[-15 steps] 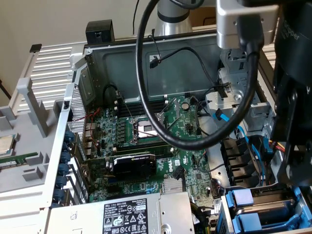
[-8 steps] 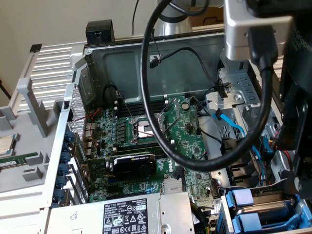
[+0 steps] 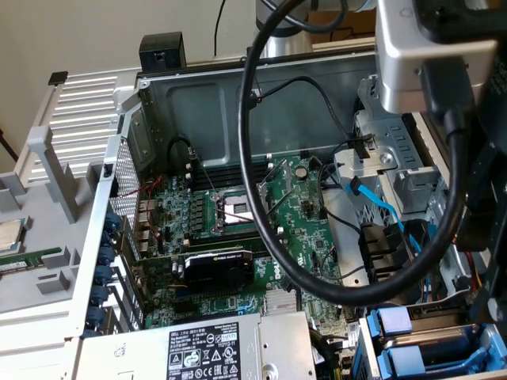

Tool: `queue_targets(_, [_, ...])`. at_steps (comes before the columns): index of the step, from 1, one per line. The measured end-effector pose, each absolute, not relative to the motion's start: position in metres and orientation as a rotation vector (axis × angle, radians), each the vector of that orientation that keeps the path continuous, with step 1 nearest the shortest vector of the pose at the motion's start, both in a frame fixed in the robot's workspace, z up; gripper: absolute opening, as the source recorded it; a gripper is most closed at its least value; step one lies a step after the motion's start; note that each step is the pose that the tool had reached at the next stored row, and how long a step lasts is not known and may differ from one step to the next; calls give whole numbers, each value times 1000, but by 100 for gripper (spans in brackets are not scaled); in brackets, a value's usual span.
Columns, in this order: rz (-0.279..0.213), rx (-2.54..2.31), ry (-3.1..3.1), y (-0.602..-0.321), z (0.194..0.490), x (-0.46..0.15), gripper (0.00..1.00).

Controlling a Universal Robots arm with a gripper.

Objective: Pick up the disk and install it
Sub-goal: 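Insert the first disk wire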

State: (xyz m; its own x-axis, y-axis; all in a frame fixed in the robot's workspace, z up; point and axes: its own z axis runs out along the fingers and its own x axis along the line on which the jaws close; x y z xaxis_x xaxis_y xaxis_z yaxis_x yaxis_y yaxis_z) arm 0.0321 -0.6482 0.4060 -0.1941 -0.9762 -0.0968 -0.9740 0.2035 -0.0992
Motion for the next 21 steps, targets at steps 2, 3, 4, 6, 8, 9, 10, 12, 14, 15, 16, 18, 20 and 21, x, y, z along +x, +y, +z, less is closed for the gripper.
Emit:
queue_targets(2, [-17,-1918,2317,-648,405,33,51])
queue_targets(3, [-13,-1927,2312,-648,404,33,51])
queue_targets(4, [-9,-1936,2308,-648,403,33,51])
queue_targets(6, [-2,-1954,2299,-648,401,34,51])
queue_targets(8, [4,-1966,2294,-649,400,36,51])
queue_targets(9, [4,-1967,2293,-649,401,36,51])
queue_targets(10, [4,-1967,2293,-649,400,36,51])
queue_targets(12, [4,-1967,2293,-649,401,36,51])
queue_targets(14, [4,-1967,2293,-649,400,36,51])
queue_targets(15, [4,-1967,2293,-649,400,36,51])
queue_targets(16, [4,-1967,2293,-649,400,36,51])
queue_targets(18, [4,-1967,2293,-649,400,36,51])
queue_targets(20, [4,-1967,2293,-649,400,36,51])
queue_targets(21, [4,-1967,2293,-649,400,36,51])
